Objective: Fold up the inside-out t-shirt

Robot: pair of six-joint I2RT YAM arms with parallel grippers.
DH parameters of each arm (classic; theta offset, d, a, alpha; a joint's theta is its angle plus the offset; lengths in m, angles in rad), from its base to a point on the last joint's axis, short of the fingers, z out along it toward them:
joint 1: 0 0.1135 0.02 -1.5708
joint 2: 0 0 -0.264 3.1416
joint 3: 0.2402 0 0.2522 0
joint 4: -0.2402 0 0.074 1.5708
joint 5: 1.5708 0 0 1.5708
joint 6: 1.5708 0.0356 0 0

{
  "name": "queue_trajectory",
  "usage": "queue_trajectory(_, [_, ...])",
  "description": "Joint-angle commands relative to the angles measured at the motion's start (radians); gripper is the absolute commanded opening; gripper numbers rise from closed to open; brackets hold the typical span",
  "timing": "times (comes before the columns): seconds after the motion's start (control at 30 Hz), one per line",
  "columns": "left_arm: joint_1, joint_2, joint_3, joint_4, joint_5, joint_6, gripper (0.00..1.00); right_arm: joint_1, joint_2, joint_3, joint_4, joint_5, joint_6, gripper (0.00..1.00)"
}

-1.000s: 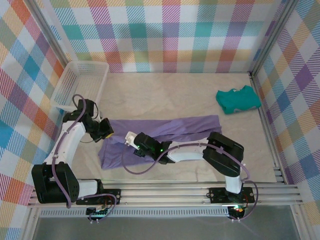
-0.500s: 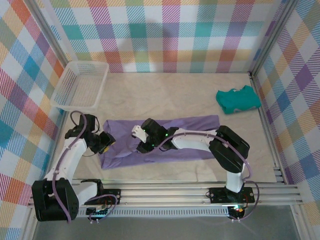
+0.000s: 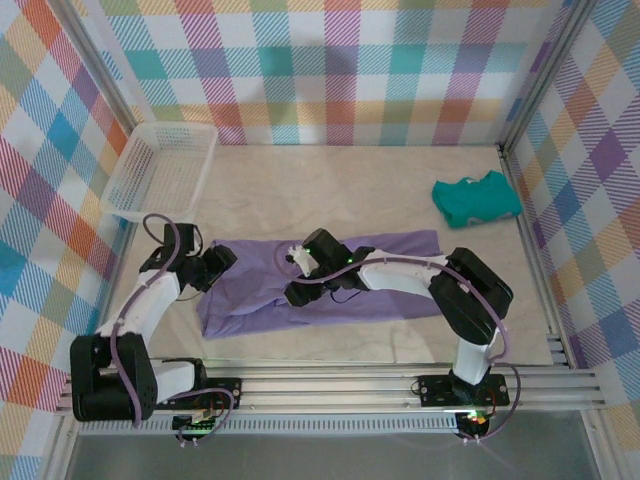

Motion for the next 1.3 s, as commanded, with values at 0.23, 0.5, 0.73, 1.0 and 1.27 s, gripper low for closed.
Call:
queue_trajectory(0.23, [-0.056,0.185,0.068,0.191,0.013,0.007,0.63,-0.002,0.117,0.007,0.125,-0.101,0.147,0.49])
queue_trajectory(0.5, [-0.055,0.258,0.080,0.170,-0.080,0.028,0.62,-0.002,0.104,-0.031,0.266,-0.126,0.222,0.29])
queue_trajectory(0.73, [-0.054,0.274,0.073,0.156,-0.141,0.044,0.62,-0.024,0.056,-0.059,0.269,-0.154,0.267,0.05])
queue_trajectory(1.0, [-0.052,0.322,0.071,0.174,-0.158,0.058,0.61,-0.074,0.004,-0.039,0.169,-0.376,0.372,0.00])
queue_trajectory(1.27, [-0.052,0.345,0.089,0.169,-0.185,0.077,0.61,-0.129,0.045,0.045,-0.063,-0.556,0.425,0.00])
